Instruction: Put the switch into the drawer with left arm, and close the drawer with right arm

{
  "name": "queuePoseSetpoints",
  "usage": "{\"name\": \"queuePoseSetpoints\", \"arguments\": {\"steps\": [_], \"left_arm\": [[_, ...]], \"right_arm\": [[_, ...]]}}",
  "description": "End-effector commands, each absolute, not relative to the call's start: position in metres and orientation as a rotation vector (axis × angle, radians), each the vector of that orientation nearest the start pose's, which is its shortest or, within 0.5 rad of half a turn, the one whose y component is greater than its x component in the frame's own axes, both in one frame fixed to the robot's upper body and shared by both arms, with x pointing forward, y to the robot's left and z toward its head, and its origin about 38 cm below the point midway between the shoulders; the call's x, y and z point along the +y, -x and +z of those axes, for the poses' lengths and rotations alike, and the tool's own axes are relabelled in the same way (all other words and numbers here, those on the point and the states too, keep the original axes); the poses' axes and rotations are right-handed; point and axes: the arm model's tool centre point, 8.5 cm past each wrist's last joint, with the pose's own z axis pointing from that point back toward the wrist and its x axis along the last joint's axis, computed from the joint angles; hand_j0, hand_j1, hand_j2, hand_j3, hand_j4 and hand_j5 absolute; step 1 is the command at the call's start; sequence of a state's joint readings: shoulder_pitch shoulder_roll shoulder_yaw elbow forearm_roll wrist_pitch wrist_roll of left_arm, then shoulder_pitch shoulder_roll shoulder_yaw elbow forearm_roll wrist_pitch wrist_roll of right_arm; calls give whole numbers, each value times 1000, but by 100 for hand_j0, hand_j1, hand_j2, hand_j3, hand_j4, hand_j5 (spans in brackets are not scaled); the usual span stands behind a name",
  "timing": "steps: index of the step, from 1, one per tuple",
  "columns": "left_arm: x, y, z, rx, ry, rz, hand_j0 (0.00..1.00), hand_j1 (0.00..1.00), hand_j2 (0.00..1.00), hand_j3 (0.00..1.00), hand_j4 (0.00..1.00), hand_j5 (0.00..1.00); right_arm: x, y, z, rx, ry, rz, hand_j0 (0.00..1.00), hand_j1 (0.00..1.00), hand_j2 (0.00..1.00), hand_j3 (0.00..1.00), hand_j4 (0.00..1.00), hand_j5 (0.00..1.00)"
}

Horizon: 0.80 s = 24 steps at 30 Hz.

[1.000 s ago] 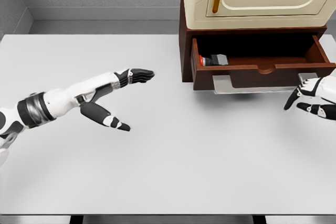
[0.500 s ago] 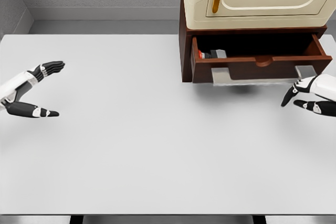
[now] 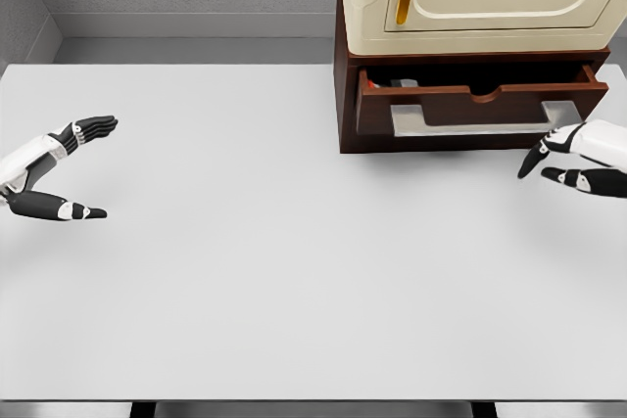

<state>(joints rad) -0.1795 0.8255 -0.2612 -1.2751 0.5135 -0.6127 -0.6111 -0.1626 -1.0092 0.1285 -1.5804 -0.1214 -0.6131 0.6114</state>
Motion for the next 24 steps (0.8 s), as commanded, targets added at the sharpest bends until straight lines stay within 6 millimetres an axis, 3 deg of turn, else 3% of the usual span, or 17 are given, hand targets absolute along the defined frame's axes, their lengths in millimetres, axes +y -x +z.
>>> {"name": "queuePoseSetpoints", "arguments": {"steps": [1,10,24], "left_arm": [[421,-371,153,-1702,144,-991,100,100,100,100,100,100],[421,-371,153,-1701,142,-992,100,100,100,100,100,100],[421,-371,153,-1698,141,-997,100,100,100,100,100,100]], "right_arm": [[-404,-358,241,-1589,178,1619,50,50,50,50,50,50],[-402,-372,235,-1581,174,1611,50,50,50,50,50,50],[-392,-396,243,-1617,198,1613,52,52,52,52,52,52]]}}
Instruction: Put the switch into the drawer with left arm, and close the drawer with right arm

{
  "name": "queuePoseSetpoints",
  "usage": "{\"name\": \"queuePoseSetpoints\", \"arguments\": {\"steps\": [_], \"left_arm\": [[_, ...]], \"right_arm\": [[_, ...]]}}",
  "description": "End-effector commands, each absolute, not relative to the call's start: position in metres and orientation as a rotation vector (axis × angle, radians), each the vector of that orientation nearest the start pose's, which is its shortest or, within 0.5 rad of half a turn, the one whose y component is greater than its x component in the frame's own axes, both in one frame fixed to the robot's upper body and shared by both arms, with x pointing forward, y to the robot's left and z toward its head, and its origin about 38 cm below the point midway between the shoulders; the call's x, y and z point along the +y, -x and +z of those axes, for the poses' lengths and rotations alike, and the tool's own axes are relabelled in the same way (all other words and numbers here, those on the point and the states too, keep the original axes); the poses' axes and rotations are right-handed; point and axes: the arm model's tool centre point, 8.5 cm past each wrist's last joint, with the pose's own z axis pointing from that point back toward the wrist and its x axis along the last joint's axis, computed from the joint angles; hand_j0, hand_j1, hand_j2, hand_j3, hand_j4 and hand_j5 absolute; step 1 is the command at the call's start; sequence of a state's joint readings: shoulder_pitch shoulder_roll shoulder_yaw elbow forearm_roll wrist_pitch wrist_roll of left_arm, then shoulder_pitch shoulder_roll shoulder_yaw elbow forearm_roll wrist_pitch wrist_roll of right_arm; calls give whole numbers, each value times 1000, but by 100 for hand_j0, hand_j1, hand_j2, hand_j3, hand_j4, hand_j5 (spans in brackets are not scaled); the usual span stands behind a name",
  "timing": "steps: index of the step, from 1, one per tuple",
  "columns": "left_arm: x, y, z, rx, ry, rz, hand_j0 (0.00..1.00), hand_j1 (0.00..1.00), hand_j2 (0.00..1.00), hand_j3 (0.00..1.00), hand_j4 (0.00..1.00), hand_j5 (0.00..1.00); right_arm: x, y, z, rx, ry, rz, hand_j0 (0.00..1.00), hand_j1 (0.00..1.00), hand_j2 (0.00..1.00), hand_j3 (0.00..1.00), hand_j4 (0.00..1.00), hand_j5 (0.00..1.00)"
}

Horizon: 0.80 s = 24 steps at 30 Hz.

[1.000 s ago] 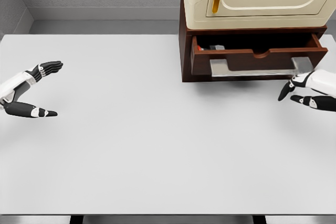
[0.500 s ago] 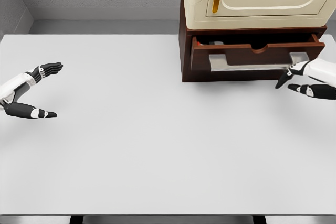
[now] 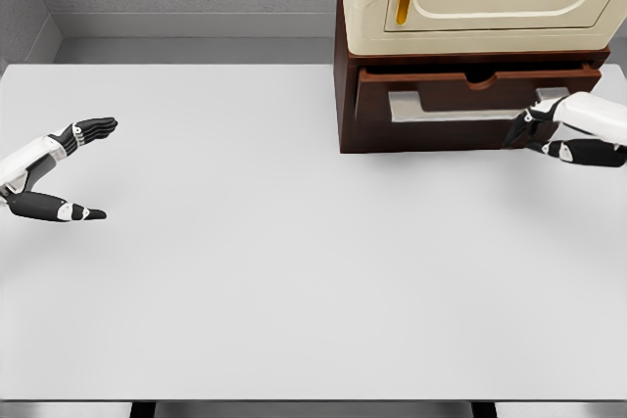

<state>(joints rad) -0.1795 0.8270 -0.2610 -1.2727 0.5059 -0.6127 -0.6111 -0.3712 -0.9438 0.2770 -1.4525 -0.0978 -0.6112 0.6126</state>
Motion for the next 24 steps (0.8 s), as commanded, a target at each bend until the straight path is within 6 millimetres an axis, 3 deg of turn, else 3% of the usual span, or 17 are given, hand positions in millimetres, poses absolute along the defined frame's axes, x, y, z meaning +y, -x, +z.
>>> {"name": "queuePoseSetpoints", "arguments": {"steps": [1,24], "left_arm": [[421,-371,153,-1698,141,-997,100,100,100,100,100,100],[428,-371,149,-1680,126,-982,100,100,100,100,100,100]], "right_arm": [[-390,-397,244,-1620,197,1615,52,52,52,52,52,52],[-376,-434,236,-1609,191,1601,58,58,58,58,58,58]]}}
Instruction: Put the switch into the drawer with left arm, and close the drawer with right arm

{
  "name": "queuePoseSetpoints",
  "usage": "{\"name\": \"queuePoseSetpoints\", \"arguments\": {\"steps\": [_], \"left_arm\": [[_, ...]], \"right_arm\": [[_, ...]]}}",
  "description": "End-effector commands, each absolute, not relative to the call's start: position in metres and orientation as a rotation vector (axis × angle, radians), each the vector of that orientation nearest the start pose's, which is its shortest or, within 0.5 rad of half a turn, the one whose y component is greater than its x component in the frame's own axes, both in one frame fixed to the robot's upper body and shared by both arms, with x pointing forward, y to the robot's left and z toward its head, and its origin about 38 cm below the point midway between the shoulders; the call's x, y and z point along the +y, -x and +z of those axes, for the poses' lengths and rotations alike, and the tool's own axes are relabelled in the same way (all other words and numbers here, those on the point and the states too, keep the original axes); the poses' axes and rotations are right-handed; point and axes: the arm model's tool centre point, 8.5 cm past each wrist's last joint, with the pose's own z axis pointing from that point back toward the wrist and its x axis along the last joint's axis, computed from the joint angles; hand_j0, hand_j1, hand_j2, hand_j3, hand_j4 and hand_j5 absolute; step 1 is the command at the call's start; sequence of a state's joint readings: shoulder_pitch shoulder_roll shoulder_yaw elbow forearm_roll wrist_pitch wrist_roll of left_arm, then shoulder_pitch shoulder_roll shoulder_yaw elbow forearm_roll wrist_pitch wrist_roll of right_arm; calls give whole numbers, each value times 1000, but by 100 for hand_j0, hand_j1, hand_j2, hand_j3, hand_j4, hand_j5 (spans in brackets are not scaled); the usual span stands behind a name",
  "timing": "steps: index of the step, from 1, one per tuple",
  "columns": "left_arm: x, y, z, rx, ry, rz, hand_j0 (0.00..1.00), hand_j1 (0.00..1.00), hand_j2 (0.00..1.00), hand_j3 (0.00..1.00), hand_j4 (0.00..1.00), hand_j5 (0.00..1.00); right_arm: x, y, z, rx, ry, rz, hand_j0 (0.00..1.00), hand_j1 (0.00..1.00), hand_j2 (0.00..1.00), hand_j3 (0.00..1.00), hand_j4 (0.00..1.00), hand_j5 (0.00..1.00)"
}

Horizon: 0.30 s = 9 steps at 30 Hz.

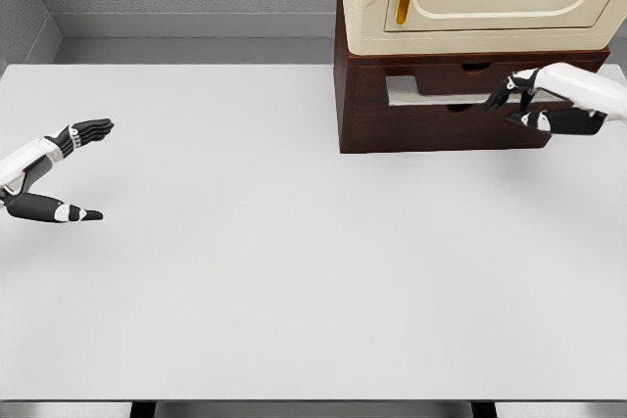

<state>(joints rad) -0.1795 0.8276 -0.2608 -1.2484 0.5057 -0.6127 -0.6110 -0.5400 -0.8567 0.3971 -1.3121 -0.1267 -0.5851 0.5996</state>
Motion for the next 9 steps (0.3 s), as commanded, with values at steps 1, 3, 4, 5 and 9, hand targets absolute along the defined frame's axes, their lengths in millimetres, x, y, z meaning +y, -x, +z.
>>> {"name": "queuePoseSetpoints", "arguments": {"steps": [1,3,4,5,9], "left_arm": [[428,-371,148,-1681,128,-981,100,100,100,100,100,100],[427,-371,148,-1681,128,-983,100,100,100,100,100,100],[427,-371,148,-1681,128,-983,100,100,100,100,100,100],[428,-371,148,-1680,127,-982,100,100,100,100,100,100],[428,-371,148,-1680,127,-982,100,100,100,100,100,100]], "right_arm": [[-376,-431,239,-1613,193,1609,58,58,58,58,58,58],[-384,-420,249,-1596,221,1647,58,58,58,58,58,58],[-391,-415,253,-1611,242,1628,58,58,58,58,58,58],[-402,-407,260,-1623,278,1605,58,58,58,58,58,58],[-374,-366,271,-1658,241,1748,61,61,61,61,61,61]]}}
